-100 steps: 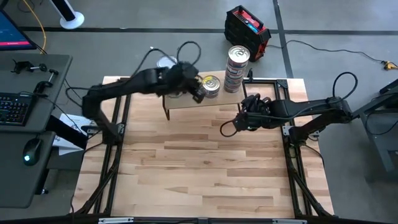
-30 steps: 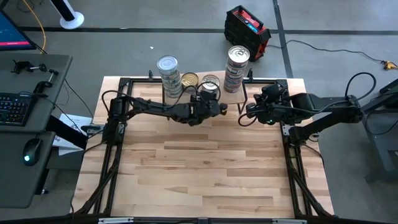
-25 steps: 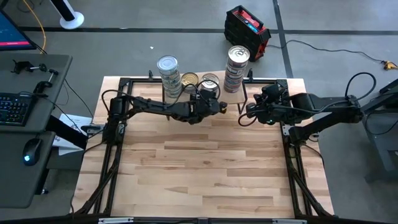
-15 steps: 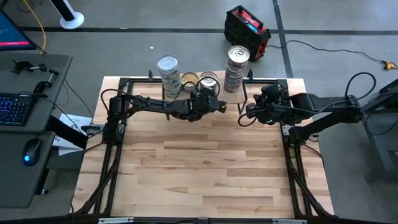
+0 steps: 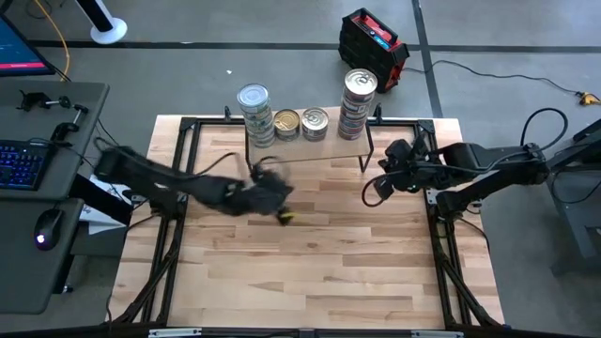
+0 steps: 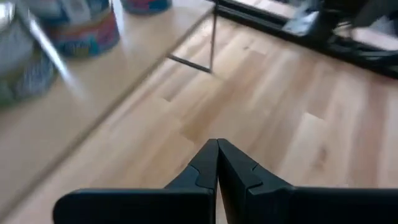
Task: Stack canned seafood by type on shelf
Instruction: Return to Home Position
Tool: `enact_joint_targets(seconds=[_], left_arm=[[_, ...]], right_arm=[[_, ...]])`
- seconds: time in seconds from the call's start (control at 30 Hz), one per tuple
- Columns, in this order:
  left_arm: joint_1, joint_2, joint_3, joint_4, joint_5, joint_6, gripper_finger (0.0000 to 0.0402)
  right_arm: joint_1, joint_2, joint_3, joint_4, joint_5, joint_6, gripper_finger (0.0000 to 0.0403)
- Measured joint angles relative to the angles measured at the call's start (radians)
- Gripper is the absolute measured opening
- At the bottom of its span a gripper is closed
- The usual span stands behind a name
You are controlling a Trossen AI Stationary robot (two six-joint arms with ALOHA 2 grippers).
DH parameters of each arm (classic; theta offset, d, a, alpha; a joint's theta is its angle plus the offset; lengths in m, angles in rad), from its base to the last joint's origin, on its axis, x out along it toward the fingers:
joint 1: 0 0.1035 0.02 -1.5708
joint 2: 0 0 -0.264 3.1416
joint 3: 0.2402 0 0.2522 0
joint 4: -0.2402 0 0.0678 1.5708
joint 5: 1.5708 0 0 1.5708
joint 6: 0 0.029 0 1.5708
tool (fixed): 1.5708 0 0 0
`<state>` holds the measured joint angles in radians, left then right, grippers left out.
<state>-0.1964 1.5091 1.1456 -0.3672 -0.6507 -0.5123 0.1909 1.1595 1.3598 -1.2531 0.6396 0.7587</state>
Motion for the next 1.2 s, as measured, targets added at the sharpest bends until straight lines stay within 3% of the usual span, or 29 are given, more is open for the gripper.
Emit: enact_joint_targets(seconds=[0.13,0.3,0.4,0.57,0.83,1.0,1.1,1.2], left_arm=[[-0.061,-0.256,-0.329,0.247,0.033,0.023,0.0000],[-0.029,-0.583,-0.630,0.478,0.179,0.117,0.0000],[0.003,-0.741,-0.773,0.587,0.259,0.114,0.0000],[0.013,-0.926,-0.964,0.737,0.315,0.107,0.0000],[0.013,-1.123,-1.134,0.766,0.393,0.079,0.0000],[0.014,-1.209,-1.134,0.676,0.405,0.069,0.0000],[0.014,-1.234,-1.134,0.645,0.407,0.050,0.0000],[0.014,-1.234,-1.134,0.589,0.409,0.052,0.0000]], right_arm=[[0.000,-0.002,0.000,0.045,-0.062,-0.093,0.0000],[-0.001,-0.002,0.000,0.060,-0.134,-0.243,0.0000],[-0.010,0.003,0.000,0.055,-0.213,-0.217,0.0000],[-0.014,0.004,0.000,0.057,-0.218,-0.059,0.0000],[-0.013,0.004,0.000,0.023,-0.288,-0.059,0.0000],[0.003,-0.013,-0.015,-0.031,-0.364,-0.061,0.0000],[0.031,-0.082,-0.114,0.021,-0.395,-0.029,0.0000],[0.065,-0.201,-0.303,0.189,-0.419,0.036,0.0000]])
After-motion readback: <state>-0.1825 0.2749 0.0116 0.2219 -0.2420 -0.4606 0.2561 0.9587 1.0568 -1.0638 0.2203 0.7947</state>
